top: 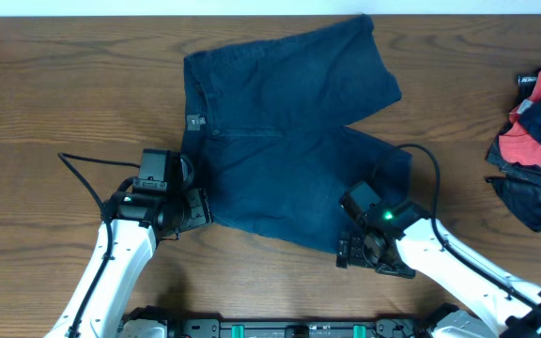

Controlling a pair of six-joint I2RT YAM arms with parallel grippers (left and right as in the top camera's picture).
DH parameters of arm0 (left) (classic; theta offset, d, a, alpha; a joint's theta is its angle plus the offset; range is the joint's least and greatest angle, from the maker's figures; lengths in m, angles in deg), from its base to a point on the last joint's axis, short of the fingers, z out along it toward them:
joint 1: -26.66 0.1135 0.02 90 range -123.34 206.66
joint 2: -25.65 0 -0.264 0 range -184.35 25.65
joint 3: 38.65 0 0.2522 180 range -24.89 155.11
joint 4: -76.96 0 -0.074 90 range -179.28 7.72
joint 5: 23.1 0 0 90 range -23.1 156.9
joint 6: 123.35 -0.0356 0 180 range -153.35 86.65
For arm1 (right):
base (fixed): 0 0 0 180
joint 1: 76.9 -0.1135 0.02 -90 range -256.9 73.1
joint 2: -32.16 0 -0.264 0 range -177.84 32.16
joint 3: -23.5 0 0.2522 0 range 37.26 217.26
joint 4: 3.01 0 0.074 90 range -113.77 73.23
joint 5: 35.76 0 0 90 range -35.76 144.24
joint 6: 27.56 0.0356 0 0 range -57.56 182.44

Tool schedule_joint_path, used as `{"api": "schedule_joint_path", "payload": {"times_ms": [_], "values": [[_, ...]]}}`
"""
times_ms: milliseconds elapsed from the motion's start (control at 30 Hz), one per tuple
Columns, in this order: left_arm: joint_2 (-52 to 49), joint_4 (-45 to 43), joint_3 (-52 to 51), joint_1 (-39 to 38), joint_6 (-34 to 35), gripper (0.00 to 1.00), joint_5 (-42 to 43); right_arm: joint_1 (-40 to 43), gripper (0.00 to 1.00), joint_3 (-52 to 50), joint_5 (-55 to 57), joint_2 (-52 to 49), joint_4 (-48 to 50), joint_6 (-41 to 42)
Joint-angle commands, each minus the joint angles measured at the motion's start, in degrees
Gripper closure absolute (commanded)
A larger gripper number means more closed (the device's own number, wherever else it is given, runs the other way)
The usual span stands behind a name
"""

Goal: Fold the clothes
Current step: 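Move both grippers down to the bottom leg hems of the shorts, then grasp the left and right leg hems with the left and right grippers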

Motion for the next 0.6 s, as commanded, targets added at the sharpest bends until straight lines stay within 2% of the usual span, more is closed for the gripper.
{"api": "schedule_joint_path", "payload": {"times_ms": [0,167,400,567], "values": [[-0.09,-0.39,-0.2,-0.09,-1.7,0.3,0.59,-0.46,0.01,-0.28,-1.64,0.46,0.39,1.53],[-0.13,-0.35,-0.28,-0.09,-2.1,0.29,0.61,-0.46,0.01,-2.01,-4.94,0.46,-0.44,6.27],[-0.13,-0.39,-0.31,-0.09,-2.05,0.29,0.59,1.7,0.01,-3.32,-1.57,0.55,-5.64,17.88],[-0.11,-1.14,-0.31,-0.09,-1.81,0.28,0.59,3.96,0.01,-3.32,0.72,0.57,-2.16,20.81]]}}
